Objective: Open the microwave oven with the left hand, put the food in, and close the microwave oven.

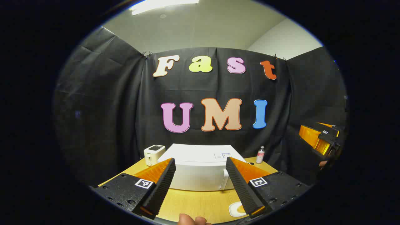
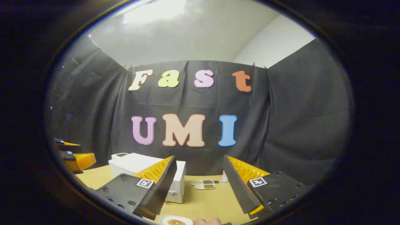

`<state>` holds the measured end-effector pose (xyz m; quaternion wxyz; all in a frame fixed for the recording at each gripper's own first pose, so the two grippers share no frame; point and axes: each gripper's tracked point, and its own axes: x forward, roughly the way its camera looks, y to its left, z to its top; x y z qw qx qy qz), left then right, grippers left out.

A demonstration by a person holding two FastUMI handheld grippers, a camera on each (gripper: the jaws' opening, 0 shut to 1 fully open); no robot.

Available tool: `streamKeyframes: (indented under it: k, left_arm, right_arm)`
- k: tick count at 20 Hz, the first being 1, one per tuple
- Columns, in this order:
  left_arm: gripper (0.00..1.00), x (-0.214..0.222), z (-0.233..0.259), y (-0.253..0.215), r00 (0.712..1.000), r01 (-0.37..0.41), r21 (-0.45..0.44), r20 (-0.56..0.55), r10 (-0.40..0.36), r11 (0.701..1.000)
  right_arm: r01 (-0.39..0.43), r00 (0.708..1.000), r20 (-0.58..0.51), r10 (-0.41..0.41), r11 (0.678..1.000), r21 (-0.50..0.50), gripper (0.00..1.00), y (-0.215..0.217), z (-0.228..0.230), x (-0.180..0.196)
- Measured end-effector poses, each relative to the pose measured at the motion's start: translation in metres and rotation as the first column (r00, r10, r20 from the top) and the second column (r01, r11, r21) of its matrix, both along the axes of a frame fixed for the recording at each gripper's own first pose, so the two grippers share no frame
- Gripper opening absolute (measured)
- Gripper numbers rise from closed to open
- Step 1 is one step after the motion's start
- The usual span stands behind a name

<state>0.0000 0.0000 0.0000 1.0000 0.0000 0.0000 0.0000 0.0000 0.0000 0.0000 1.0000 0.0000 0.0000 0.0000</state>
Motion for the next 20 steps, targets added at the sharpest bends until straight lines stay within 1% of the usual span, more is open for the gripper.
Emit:
streamKeyframes:
  k: [1,2,3,4,5,7,8,9,10,11,12,13,15,16,19,20]
  left_arm:
    - [0.96,0.002,0.001,-0.001,1.0,-0.002,0.0,0.008,0.002,1.0]
    - [0.99,0.005,0.002,-0.002,1.0,-0.004,-0.001,0.009,0.004,1.0]
    - [0.99,0.01,0.0,-0.003,1.0,-0.008,-0.001,0.003,0.008,1.0]
    - [0.96,0.013,0.0,-0.003,1.0,-0.013,-0.002,0.001,0.013,1.0]
    - [0.96,0.015,0.0,-0.003,1.0,-0.017,-0.002,0.001,0.017,1.0]
    - [0.96,0.018,0.004,-0.002,1.0,-0.026,0.004,0.006,0.026,1.0]
    - [0.96,0.018,0.006,-0.002,1.0,-0.03,0.011,0.01,0.03,0.999]
    - [0.96,0.019,0.007,0.0,0.999,-0.034,0.022,0.013,0.034,0.999]
    - [0.99,0.02,0.008,0.0,0.999,-0.039,0.032,0.015,0.039,0.999]
    - [0.99,0.022,0.008,0.002,0.999,-0.044,0.041,0.017,0.044,0.998]
    - [0.96,0.023,0.009,0.003,0.999,-0.051,0.044,0.021,0.05,0.998]
    - [0.99,0.024,0.01,0.003,0.998,-0.059,0.045,0.025,0.058,0.997]
    - [0.99,0.025,0.007,0.003,0.998,-0.063,0.046,0.019,0.062,0.997]
    - [0.96,0.026,0.006,0.002,0.998,-0.063,0.043,0.014,0.062,0.997]
    - [0.99,0.029,0.007,0.006,0.997,-0.072,0.044,0.018,0.071,0.996]
    - [0.96,0.029,0.008,0.007,0.997,-0.076,0.046,0.02,0.075,0.996]
  right_arm:
    - [-0.004,1.0,0.005,0.004,1.0,0.001,0.94,0.0,0.002,0.004]
    - [-0.007,1.0,0.01,0.007,1.0,0.0,0.94,-0.001,0.002,0.008]
    - [-0.013,1.0,0.011,0.013,1.0,-0.004,0.91,-0.001,0.003,0.011]
    - [-0.021,1.0,0.01,0.021,1.0,-0.01,0.94,0.001,-0.001,0.013]
    - [-0.028,1.0,0.006,0.029,0.999,-0.017,0.91,0.002,-0.003,0.015]
    - [-0.041,0.999,0.001,0.041,0.999,-0.03,0.91,0.004,-0.007,0.018]
    - [-0.048,0.999,0.003,0.048,0.998,-0.035,0.95,0.006,-0.008,0.019]
    - [-0.056,0.998,0.007,0.056,0.998,-0.038,0.96,0.009,-0.007,0.02]
    - [-0.058,0.998,0.01,0.059,0.997,-0.043,0.96,0.009,-0.008,0.022]
    - [-0.058,0.998,0.01,0.058,0.997,-0.047,0.96,0.009,-0.008,0.024]
    - [-0.059,0.998,0.01,0.059,0.997,-0.046,0.96,0.009,-0.008,0.026]
    - [-0.061,0.998,0.011,0.061,0.997,-0.043,0.96,0.01,-0.009,0.027]
    - [-0.06,0.998,0.01,0.06,0.997,-0.043,0.97,0.012,-0.011,0.03]
    - [-0.06,0.998,0.01,0.061,0.997,-0.046,0.96,0.012,-0.013,0.03]
    - [-0.064,0.998,0.017,0.065,0.997,-0.052,0.96,0.015,-0.012,0.032]
    - [-0.065,0.998,0.02,0.066,0.996,-0.056,0.96,0.016,-0.011,0.032]
